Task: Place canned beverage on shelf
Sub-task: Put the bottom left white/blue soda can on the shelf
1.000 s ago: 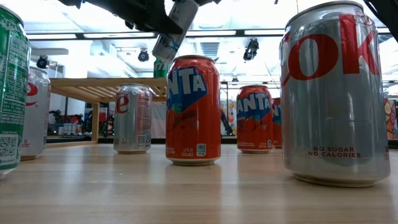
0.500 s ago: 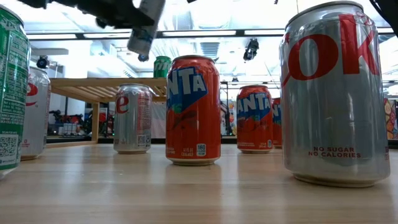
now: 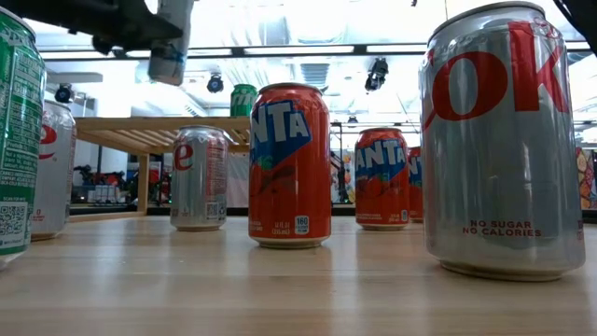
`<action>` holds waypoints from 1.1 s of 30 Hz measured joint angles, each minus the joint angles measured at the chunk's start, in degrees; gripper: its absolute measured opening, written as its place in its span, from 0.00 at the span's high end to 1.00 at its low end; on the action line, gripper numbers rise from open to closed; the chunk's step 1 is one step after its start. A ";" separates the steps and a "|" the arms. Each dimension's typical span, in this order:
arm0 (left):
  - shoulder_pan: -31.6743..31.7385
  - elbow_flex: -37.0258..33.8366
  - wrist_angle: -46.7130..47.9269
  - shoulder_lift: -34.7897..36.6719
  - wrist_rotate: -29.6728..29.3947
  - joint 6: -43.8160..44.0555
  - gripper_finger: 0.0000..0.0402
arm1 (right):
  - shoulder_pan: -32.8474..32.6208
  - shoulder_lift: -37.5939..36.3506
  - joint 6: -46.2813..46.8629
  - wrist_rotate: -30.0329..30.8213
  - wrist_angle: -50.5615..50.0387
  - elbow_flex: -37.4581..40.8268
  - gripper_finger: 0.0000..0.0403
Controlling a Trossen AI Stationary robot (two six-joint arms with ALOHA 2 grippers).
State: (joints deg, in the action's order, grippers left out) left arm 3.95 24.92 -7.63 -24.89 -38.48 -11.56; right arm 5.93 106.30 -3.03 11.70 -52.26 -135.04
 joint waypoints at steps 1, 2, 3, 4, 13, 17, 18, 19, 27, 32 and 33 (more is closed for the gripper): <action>0.04 -0.18 1.06 1.01 -0.46 0.28 0.41 | 0.00 0.00 0.01 -0.23 0.32 0.00 0.27; 0.08 -0.47 2.00 2.03 -0.90 0.56 0.41 | -0.03 0.00 0.00 -0.24 0.60 0.00 0.27; 0.07 -0.86 2.54 2.91 -0.88 0.85 0.41 | -0.04 0.00 -0.02 -0.32 0.74 0.00 0.27; 0.06 -1.28 2.69 3.72 -0.85 1.10 0.41 | -0.04 0.00 -0.04 -0.32 0.75 0.00 0.27; 0.01 -5.29 3.82 11.27 -1.44 2.06 0.41 | -0.02 0.02 -0.10 -0.31 0.85 0.00 0.27; 0.05 -6.92 4.20 14.14 -4.27 2.18 0.41 | -0.02 0.02 -0.13 -0.30 1.18 0.00 0.28; 0.04 -7.02 4.58 14.65 -4.63 2.16 0.41 | -0.02 0.02 -0.11 -0.31 1.33 0.00 0.28; 0.04 -7.03 5.12 15.16 -5.28 2.09 0.41 | -0.02 0.02 -0.09 -0.31 1.50 0.00 0.28; 0.02 -7.08 12.09 18.19 -13.83 1.73 0.41 | -0.02 0.06 -0.11 -0.30 1.85 0.02 0.27; 0.02 -7.10 12.59 20.11 -15.11 2.07 0.41 | -0.02 0.07 -0.13 -0.30 1.85 0.05 0.27; 0.02 -7.10 12.60 20.46 -15.20 2.36 0.41 | -0.02 0.07 -0.20 -0.30 1.85 0.07 0.27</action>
State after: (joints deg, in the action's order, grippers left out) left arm 3.97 17.82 4.96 -4.43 -53.68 -9.19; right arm 5.91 106.37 -3.23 11.40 -50.41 -134.98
